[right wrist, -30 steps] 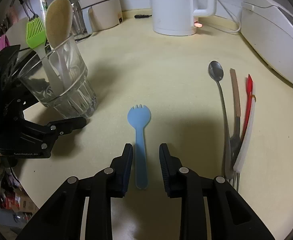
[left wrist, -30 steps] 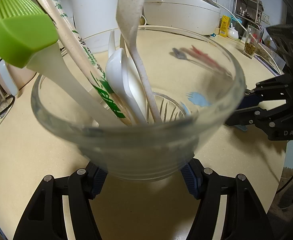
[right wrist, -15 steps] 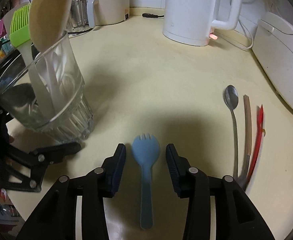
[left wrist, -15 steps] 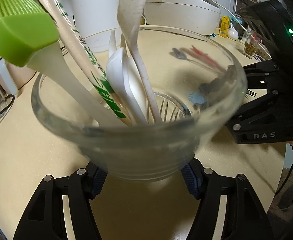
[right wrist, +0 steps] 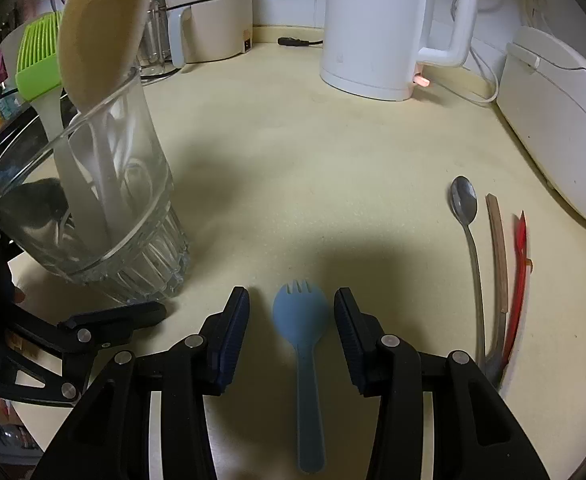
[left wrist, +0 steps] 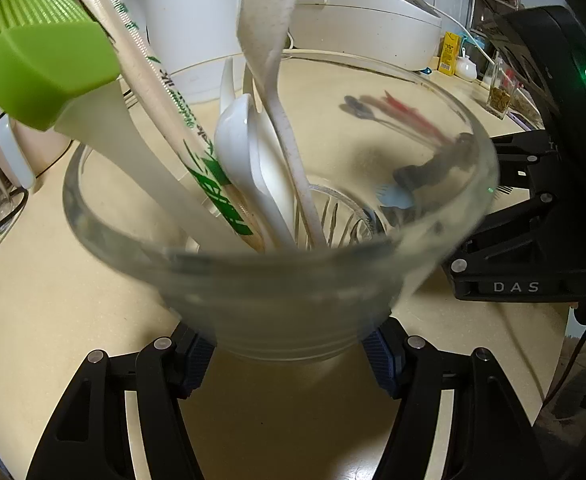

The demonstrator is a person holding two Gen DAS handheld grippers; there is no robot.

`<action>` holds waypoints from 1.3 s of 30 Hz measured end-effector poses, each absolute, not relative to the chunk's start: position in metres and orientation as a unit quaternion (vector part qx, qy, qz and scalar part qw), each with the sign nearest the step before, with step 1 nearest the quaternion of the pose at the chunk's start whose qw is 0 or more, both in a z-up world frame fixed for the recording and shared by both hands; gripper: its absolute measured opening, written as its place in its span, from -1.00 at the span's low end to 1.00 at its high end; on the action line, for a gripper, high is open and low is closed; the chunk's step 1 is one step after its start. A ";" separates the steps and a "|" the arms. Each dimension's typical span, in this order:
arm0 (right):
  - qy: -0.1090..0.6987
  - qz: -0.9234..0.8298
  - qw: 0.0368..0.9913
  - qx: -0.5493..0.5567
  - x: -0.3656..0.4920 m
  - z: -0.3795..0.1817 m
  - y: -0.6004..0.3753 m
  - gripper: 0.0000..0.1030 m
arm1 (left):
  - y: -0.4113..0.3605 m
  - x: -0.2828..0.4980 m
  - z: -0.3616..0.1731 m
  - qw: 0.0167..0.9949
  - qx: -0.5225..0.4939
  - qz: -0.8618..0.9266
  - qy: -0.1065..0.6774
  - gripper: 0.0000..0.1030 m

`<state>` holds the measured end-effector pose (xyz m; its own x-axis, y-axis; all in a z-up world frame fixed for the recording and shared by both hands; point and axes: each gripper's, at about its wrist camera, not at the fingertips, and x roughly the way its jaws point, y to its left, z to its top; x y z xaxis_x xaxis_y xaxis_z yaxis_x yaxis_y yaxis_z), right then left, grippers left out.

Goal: Organize utensils

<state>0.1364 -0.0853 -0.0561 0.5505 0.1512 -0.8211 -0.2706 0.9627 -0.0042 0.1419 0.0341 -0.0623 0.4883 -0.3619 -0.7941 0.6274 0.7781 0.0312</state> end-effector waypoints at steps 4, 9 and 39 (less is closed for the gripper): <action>0.454 0.125 0.880 -0.066 0.134 -0.056 -0.086 -0.13 | 0.035 0.142 -0.062 0.847 0.160 -0.292 0.414 0.37; 0.453 0.126 0.880 -0.066 0.134 -0.056 -0.087 -0.13 | 0.035 0.142 -0.062 0.847 0.158 -0.293 0.415 0.38; 0.466 0.154 0.867 -0.087 0.140 -0.054 -0.090 -0.13 | 0.034 0.141 -0.062 0.848 0.162 -0.291 0.413 0.38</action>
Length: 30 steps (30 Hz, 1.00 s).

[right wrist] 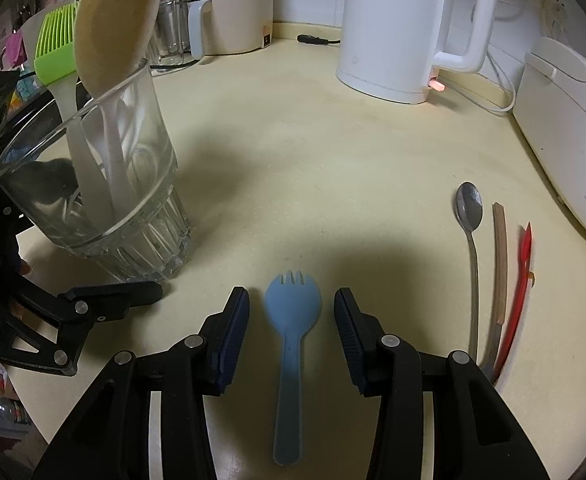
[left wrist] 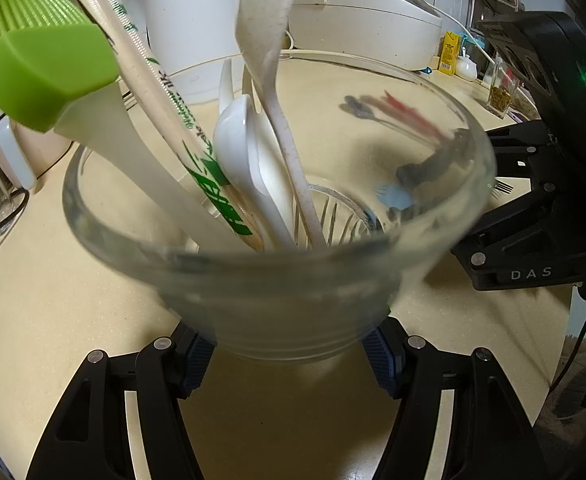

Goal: Organize utensils

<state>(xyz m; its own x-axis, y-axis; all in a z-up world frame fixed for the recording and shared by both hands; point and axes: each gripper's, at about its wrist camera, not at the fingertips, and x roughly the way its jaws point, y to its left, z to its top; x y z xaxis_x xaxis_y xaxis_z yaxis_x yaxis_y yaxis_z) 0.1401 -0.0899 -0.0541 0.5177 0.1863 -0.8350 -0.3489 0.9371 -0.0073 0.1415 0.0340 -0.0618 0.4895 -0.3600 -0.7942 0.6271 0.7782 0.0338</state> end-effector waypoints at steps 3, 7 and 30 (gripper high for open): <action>0.470 0.157 0.864 -0.090 0.140 -0.054 -0.090 -0.13 | 0.034 0.142 -0.062 0.848 0.163 -0.291 0.412 0.37; 0.472 0.158 0.863 -0.089 0.140 -0.054 -0.090 -0.26 | 0.032 0.142 -0.061 0.848 0.162 -0.291 0.413 0.37; 0.452 0.144 0.879 0.060 0.135 -0.034 -0.139 -0.44 | 0.033 0.141 -0.061 0.848 0.162 -0.291 0.413 0.37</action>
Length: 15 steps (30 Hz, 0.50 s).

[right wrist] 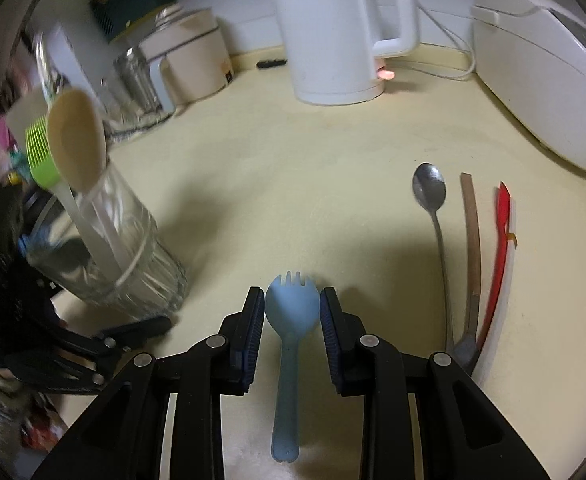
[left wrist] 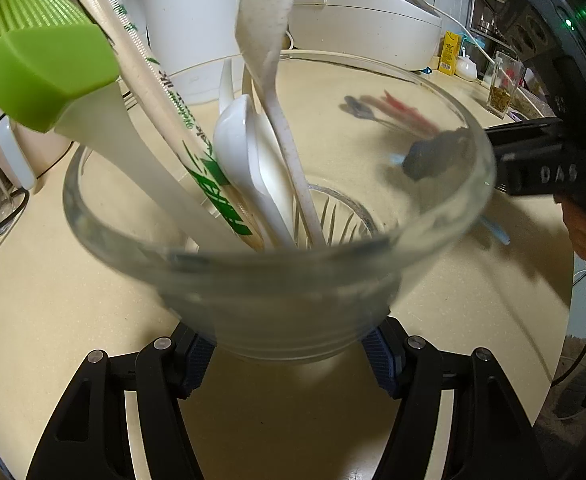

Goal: Organize utensils
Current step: 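Lift the blue spork and carry it over the tumbler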

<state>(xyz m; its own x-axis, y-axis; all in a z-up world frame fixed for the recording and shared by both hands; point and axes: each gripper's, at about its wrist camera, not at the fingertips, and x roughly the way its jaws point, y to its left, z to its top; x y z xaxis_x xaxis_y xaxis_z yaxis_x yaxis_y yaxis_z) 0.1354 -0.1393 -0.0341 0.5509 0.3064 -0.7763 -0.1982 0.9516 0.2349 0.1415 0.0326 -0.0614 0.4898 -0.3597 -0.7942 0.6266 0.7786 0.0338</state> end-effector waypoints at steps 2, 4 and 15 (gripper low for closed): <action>0.448 0.148 0.878 0.085 0.136 -0.033 -0.146 -0.44 | 0.033 0.142 -0.061 0.848 0.161 -0.291 0.413 0.37; 0.444 0.156 0.874 0.121 0.136 -0.032 -0.153 -0.44 | 0.033 0.142 -0.061 0.848 0.161 -0.291 0.413 0.37; 0.423 0.191 0.846 0.262 0.137 -0.036 -0.176 -0.44 | 0.031 0.141 -0.061 0.848 0.163 -0.290 0.412 0.37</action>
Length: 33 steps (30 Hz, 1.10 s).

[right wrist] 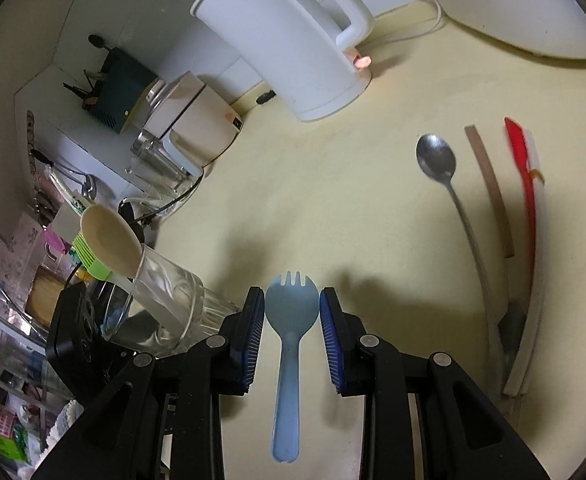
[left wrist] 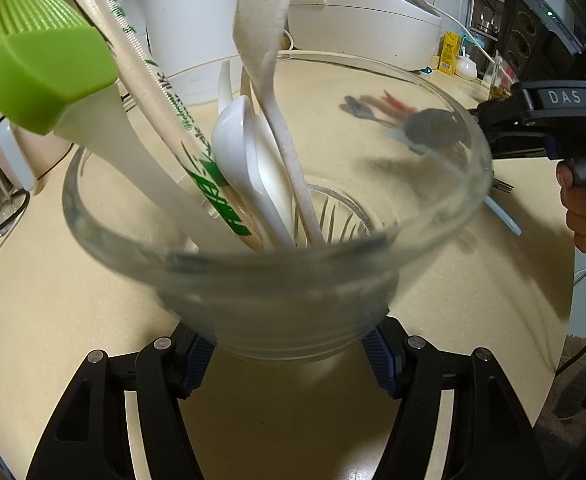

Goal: Organize utensils
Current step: 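Lift the blue spork and carry it over the tumbler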

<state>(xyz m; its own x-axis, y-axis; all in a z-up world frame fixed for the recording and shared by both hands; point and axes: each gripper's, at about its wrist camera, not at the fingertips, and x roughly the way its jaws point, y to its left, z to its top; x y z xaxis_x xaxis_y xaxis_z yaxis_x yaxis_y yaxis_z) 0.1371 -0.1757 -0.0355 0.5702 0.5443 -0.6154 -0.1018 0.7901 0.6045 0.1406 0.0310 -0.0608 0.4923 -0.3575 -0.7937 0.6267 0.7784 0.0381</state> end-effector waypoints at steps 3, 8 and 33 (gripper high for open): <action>0.412 0.186 0.856 0.252 0.134 -0.030 -0.177 -0.44 | 0.031 0.141 -0.061 0.847 0.160 -0.292 0.414 0.37; 0.393 0.198 0.861 0.254 0.130 -0.022 -0.179 -0.44 | 0.033 0.140 -0.062 0.848 0.161 -0.291 0.413 0.37; 0.246 0.315 0.907 0.133 0.113 0.098 -0.104 -0.44 | 0.031 0.142 -0.061 0.848 0.163 -0.290 0.413 0.37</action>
